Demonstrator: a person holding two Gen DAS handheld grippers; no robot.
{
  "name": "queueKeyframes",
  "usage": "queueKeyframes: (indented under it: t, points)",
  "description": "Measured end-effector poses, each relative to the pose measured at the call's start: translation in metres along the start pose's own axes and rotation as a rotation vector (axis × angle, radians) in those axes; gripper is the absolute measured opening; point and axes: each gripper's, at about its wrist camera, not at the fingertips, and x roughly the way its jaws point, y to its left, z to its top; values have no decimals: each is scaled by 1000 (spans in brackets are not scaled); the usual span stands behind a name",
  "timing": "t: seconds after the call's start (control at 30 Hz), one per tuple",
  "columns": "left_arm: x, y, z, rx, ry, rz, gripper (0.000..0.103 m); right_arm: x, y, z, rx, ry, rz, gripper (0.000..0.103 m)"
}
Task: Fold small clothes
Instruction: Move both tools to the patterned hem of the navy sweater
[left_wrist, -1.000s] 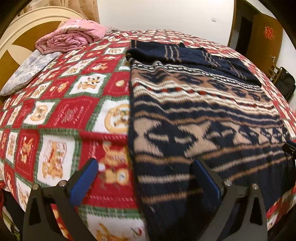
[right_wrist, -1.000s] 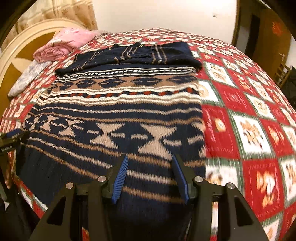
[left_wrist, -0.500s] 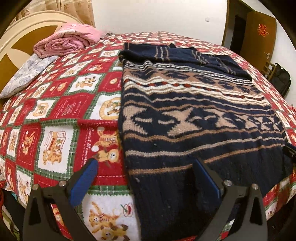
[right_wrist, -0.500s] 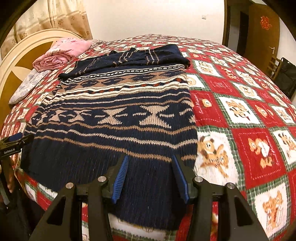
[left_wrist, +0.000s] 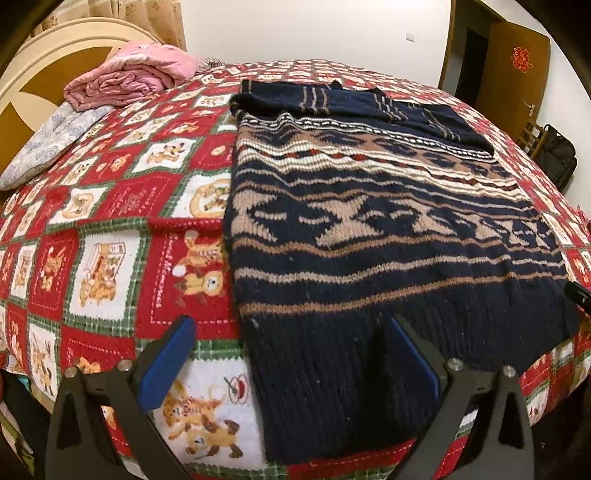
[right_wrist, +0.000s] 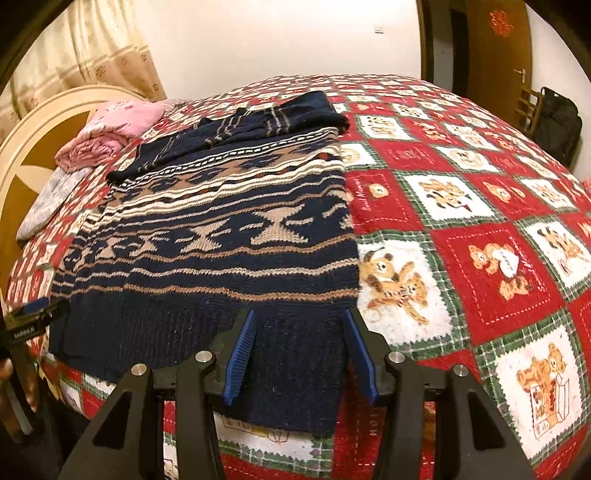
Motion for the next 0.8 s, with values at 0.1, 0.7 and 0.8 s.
queueKeyframes:
  t: [0.1, 0.7, 0.8]
  points:
    - [2, 0, -2, -1, 5, 2, 103, 5, -5, -2, 28, 20, -11, 51]
    - [-7, 15, -9, -72, 5, -168, 73, -2, -38, -12, 183, 32, 194, 51]
    - [-8, 11, -11, -55, 15, -169, 67, -5, -30, -15, 138, 49, 199, 43]
